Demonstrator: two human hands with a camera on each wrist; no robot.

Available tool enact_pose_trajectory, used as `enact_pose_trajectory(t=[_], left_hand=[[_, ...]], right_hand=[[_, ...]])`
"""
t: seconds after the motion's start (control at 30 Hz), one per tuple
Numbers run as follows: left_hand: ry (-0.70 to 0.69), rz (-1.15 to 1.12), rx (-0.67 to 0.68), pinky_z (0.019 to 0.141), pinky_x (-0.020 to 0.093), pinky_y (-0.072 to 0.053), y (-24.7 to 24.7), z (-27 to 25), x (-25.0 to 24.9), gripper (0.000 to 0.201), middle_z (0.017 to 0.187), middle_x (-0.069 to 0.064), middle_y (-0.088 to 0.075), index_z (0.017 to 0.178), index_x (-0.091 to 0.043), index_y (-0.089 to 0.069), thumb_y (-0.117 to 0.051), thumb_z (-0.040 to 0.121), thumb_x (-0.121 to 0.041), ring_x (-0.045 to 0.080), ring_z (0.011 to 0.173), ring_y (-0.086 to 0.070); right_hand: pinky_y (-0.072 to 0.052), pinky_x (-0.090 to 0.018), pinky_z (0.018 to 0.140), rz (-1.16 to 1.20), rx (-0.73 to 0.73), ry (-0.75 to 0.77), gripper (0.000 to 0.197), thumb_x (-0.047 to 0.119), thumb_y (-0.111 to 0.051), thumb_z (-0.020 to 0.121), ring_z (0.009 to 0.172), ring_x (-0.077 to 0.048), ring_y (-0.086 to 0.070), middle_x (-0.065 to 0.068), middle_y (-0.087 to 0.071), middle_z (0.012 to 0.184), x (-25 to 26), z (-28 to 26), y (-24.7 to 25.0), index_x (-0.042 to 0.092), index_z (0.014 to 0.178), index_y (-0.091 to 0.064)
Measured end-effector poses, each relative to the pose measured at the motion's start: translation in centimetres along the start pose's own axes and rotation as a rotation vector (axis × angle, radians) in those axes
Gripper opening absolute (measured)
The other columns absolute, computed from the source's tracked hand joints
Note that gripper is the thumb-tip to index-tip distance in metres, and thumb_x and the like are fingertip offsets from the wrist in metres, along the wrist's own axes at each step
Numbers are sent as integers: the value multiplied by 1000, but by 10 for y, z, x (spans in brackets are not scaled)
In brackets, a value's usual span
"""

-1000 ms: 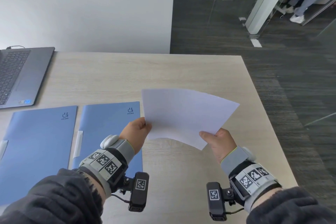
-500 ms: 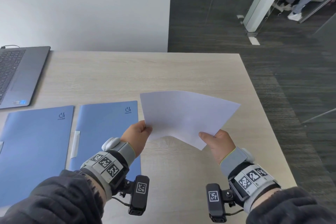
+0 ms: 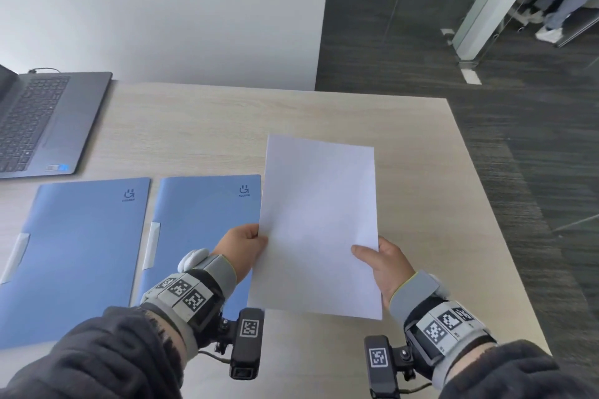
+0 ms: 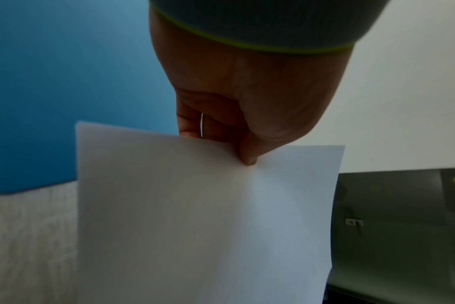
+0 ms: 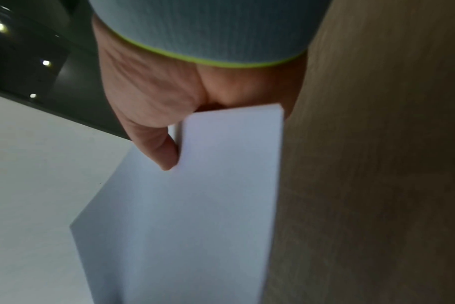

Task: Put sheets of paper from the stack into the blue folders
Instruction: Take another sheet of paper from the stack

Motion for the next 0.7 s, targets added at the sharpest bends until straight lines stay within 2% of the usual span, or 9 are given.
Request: enact_pose_trajectory(t=[0.07,0.13,0.2,0.27,0.37,0.47,0.53,0.6,0.7], left_hand=[[40,13,1,69,34,-51,7,1,13,31,70,-4,-72,83,-25,-74,-50,94,-10,19,63,-60],[70,63,13,77,37,-54,16,0,25,29,82,2,-76,87,-29,-74,-50,93,-14,21,70,-63],[73,142,32,84,36,-54,21,0,37,22,93,-2,-77,96,-30,-72,-53,91,-20,19,80,-67],[71,238,-27,92,34,-51,32,0,50,21,108,-5,-73,107,-30,-70,-59,89,-24,18,99,-67],[70,450,-182,102,34,-42,55,-5,70,32,138,-2,-54,118,-31,-63,-65,86,-29,22,122,-52],[120,687,-272,110,42,-32,77,-17,86,51,155,-7,-28,128,-41,-50,-66,80,-42,24,141,-28],[142,747,-262,113,45,-29,88,-24,98,65,158,-7,-19,133,-44,-42,-67,73,-51,23,145,-19],[134,800,-188,116,46,-26,92,-30,108,78,160,-6,-15,137,-46,-35,-67,67,-60,22,148,-13],[103,900,-103,119,46,-17,87,-30,111,96,165,-6,-2,145,-49,-22,-66,61,-67,20,152,1]], right_hand=[[-58,-45,79,5,34,-80,16,2,-61,89,79,-30,-72,-7,-78,84,-8,2,-11,10,97,-73],[-57,-48,84,-36,33,-119,17,2,-62,89,83,-32,-71,-9,-77,86,-16,7,-21,7,100,-73],[-55,-51,89,-74,27,-127,16,2,-62,89,89,-35,-70,-11,-76,91,-22,11,-27,7,100,-73],[-55,-50,89,-105,22,-128,15,2,-62,89,87,-34,-69,-10,-75,89,-24,15,-36,8,97,-73],[-55,-50,89,-157,13,-135,12,5,-63,89,85,-33,-69,-9,-74,87,-27,22,-45,10,94,-72],[-55,-52,89,-188,8,-136,11,8,-64,89,90,-35,-70,-8,-75,88,-30,28,-47,15,90,-73],[-55,-50,89,-211,1,-126,12,10,-65,88,90,-34,-70,-6,-74,87,-31,31,-49,19,85,-72],[-55,-49,90,-218,-2,-122,11,11,-65,88,90,-34,-70,-4,-74,86,-31,33,-52,18,87,-73],[-54,-52,91,-202,-22,-136,9,13,-66,88,92,-35,-70,-9,-75,92,-31,35,-53,18,88,-73]])
Point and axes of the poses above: each hand's wrist, its own z-axis towards the middle knuckle, its own y-axis out of the back of the hand, x = y × z, the point moved 1 cm from there along z, towards the middle knuckle
